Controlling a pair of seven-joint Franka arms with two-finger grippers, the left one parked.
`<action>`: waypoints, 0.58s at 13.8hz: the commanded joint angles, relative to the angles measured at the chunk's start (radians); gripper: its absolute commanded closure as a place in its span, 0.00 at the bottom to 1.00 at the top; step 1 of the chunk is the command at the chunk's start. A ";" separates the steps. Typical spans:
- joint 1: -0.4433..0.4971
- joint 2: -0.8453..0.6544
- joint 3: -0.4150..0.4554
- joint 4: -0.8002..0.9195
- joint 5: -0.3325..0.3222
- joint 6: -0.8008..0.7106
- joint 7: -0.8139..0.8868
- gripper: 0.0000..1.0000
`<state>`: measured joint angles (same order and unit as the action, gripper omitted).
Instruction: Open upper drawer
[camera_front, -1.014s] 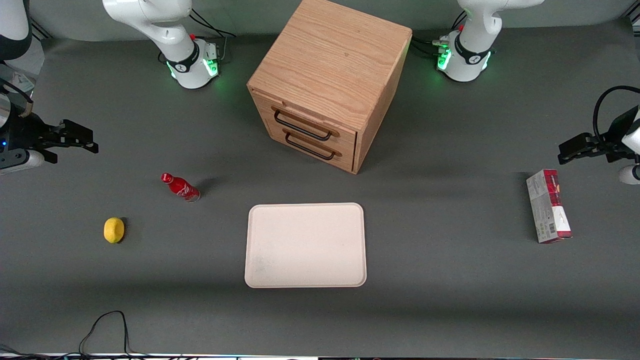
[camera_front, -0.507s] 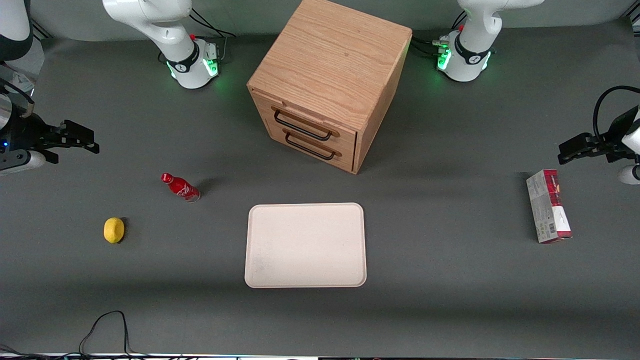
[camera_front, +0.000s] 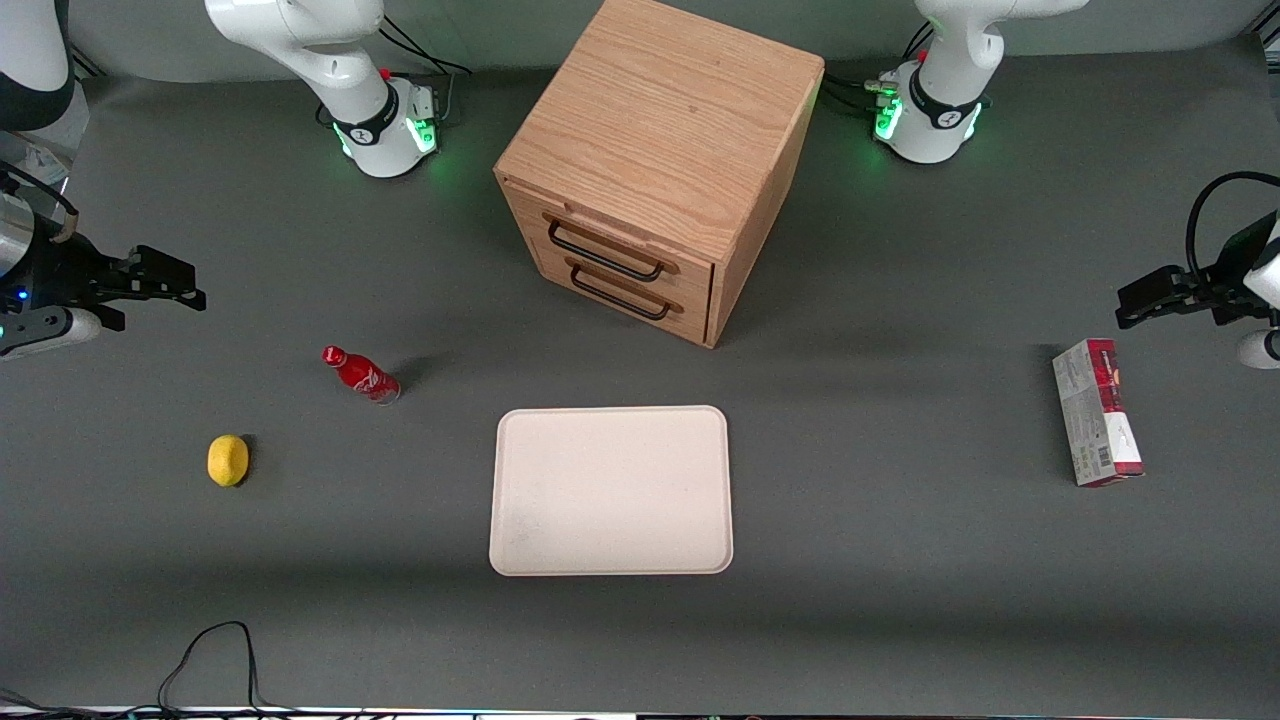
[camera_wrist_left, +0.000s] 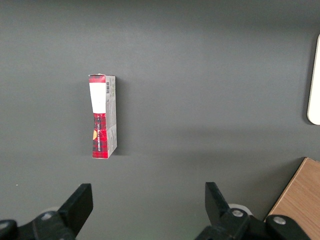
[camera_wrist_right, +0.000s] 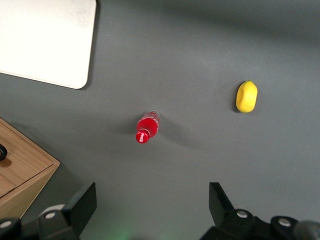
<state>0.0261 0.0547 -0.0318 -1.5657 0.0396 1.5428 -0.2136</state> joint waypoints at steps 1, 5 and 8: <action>0.032 0.037 0.001 0.062 0.019 -0.024 0.026 0.00; 0.070 0.048 0.001 0.073 0.017 -0.024 0.019 0.00; 0.136 0.054 0.001 0.078 0.013 -0.029 0.022 0.00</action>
<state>0.1073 0.0886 -0.0253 -1.5279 0.0434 1.5420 -0.2090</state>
